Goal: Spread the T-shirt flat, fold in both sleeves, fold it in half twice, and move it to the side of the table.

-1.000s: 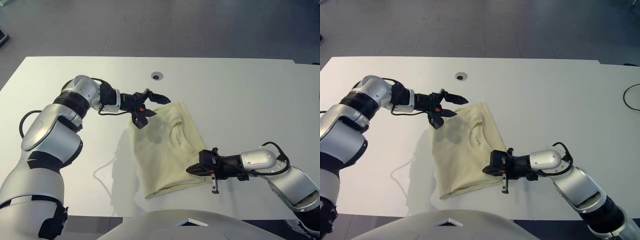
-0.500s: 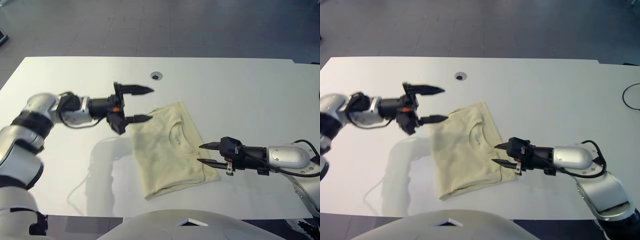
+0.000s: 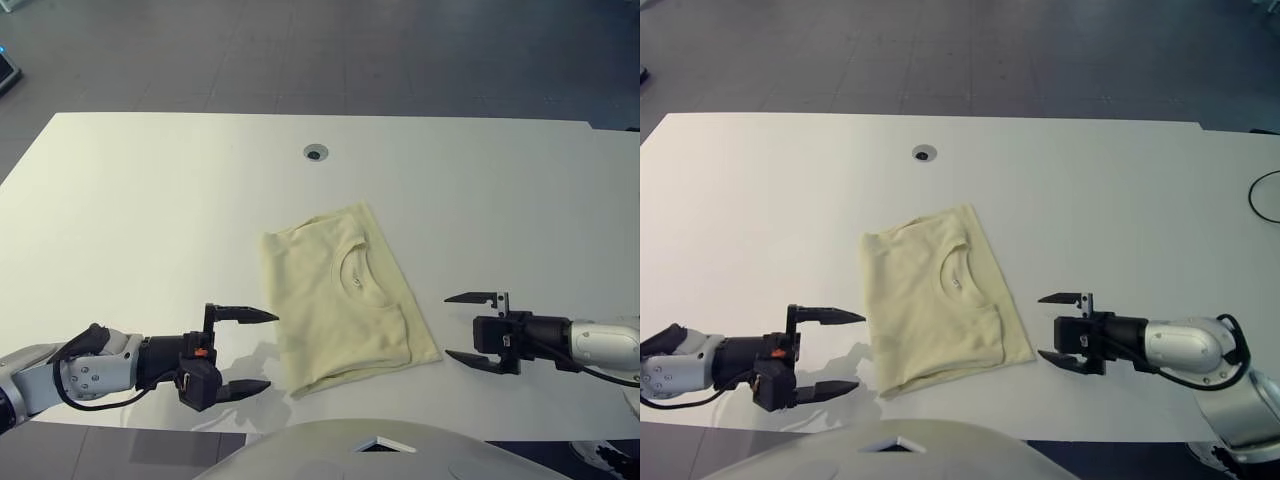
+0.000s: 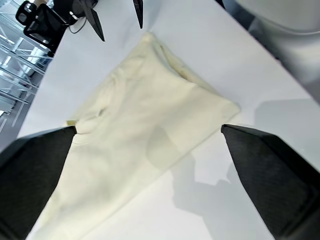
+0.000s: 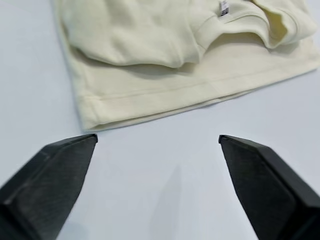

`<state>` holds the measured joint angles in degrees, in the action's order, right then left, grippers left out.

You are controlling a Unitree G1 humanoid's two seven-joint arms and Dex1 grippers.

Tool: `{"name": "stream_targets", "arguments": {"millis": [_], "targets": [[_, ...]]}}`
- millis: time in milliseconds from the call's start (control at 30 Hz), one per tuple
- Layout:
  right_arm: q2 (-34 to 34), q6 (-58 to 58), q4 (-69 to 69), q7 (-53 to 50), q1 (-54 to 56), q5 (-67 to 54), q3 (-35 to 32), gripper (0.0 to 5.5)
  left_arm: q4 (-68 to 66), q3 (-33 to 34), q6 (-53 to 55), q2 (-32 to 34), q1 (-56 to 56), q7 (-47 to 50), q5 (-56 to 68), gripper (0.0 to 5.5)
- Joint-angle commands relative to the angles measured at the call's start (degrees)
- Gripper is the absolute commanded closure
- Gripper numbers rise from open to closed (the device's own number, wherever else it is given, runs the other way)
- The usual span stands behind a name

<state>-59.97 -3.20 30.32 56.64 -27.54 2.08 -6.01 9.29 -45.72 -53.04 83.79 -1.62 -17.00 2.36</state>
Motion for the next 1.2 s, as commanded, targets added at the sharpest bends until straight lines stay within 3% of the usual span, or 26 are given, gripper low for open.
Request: {"name": "stream_targets", "arguments": {"millis": [33, 300, 533, 1200], "targets": [[-0.1, -4.7, -0.5, -0.7, -2.3, 3.6, 0.1, 0.18, -1.0, 5.3, 2.7, -3.6, -3.6, -2.9, -1.9, 0.1], [1.3, -12.9, -4.6, -5.9, -1.8, 13.6, 3.7, 0.12, -4.6, 13.4, 5.9, -13.7, -6.1, -6.2, -9.8, 0.1], [3.7, -19.7, -9.1, -11.8, 2.7, 20.7, 9.6, 0.12, -7.6, 16.0, 4.6, -20.6, -7.3, -9.4, -13.2, 0.1], [4.2, -34.3, -17.7, -15.2, 11.4, 25.0, 20.7, 0.12, -9.6, 18.9, 1.4, -29.0, -7.0, -17.3, -11.0, 0.1]]}}
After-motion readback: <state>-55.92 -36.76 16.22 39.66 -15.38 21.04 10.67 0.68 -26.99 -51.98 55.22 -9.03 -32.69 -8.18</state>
